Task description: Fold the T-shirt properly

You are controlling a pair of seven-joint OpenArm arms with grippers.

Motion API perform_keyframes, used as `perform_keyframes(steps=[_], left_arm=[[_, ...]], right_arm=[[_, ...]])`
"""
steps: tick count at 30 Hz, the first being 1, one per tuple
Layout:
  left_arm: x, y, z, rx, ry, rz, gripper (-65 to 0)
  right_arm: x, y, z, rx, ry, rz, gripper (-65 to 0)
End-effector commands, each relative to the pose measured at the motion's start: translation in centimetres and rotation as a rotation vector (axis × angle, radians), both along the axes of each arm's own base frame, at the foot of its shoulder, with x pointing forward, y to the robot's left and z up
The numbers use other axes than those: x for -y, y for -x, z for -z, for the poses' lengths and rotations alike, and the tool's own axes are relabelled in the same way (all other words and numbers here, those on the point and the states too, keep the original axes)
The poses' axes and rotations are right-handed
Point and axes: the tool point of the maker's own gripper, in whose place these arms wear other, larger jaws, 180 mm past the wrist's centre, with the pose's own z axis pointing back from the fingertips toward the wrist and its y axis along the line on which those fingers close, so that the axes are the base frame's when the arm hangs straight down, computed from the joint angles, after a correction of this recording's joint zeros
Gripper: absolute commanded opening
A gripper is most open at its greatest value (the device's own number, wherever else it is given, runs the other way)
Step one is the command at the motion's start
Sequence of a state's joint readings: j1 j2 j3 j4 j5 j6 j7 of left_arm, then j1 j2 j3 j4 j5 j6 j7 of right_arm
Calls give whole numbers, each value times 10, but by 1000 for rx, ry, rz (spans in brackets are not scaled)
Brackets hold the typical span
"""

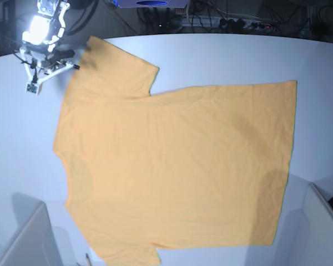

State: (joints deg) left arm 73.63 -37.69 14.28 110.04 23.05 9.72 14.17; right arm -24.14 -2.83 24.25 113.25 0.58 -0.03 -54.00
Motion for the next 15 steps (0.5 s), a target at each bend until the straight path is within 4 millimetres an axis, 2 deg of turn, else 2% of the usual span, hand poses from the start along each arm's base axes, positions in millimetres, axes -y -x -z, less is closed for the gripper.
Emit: perform_keyframes(steps=[1, 4, 8, 15], left_arm=[[-4, -13, -11, 81, 11, -20, -650], [-16, -47, -31, 282, 12, -97, -650], [-35, -66, -47, 413, -13, -217, -650], [-58, -53, -37, 323, -6, -496, -650]], right_arm=[[5, -2, -8, 22, 28, -2, -650], [6, 0, -7, 19, 30, -1, -650], [5, -3, -8, 25, 28, -6, -650], [0, -13, -11, 43, 24, -48, -650]])
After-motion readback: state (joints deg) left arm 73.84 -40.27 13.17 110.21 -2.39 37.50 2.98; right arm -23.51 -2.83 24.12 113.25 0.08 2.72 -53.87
